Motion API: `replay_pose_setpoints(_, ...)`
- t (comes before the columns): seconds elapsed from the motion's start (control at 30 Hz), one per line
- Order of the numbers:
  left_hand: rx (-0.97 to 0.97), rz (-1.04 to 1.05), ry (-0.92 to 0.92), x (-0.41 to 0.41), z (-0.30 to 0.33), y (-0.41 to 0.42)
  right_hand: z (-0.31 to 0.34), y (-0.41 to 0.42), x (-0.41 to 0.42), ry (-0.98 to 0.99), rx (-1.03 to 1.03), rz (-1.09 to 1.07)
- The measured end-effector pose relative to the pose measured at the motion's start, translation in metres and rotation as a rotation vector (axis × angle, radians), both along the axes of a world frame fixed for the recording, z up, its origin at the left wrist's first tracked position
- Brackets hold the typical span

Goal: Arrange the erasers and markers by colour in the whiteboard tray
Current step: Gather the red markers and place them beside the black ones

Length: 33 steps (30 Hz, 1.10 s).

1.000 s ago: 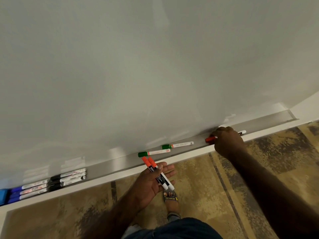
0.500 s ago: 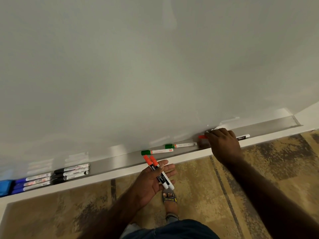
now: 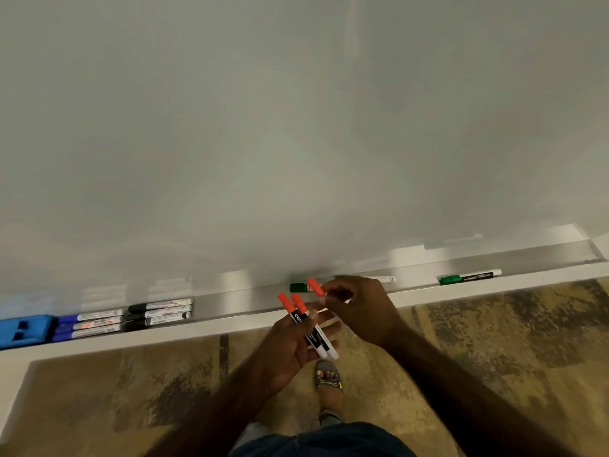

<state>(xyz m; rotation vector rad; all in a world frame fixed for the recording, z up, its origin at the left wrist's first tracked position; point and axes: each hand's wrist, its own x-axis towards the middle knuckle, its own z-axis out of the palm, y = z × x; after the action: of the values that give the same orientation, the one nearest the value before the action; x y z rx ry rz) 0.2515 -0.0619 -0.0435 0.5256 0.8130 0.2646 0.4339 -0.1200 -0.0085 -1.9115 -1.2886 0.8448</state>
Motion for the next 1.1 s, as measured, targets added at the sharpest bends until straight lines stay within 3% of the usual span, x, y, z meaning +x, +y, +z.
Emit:
replay_pose_setpoints(0.4, 0.061, 0.047, -0.001, -0.060, 0.002, 0.012, -0.010, 0.034, -0.071, 0.016, -0.092, 0.126)
replay_pose_setpoints(0.57, 0.000, 0.222, 0.017, -0.080, -0.007, 0.022, -0.011, 0.043, -0.093, 0.120, -0.099, 0.060)
replay_pose_setpoints(0.7, -0.066, 0.388, -0.055, -0.091, -0.006, 0.032, -0.018, 0.042, -0.108, 0.139, -0.075, -0.122)
replay_pose_setpoints(0.77, -0.088, 0.460, -0.100, -0.095, -0.002, 0.036, -0.023, 0.039, -0.115, 0.246, -0.111, -0.214)
replay_pose_setpoints(0.97, -0.156, 0.572, -0.111, -0.102, 0.000, 0.043, -0.031, 0.034, -0.146, 0.840, -0.222, -0.367)
replay_pose_setpoints(1.1, -0.155, 0.616, -0.133, -0.105, 0.003, 0.046, -0.031, 0.044, -0.157, 1.015, -0.203, -0.432)
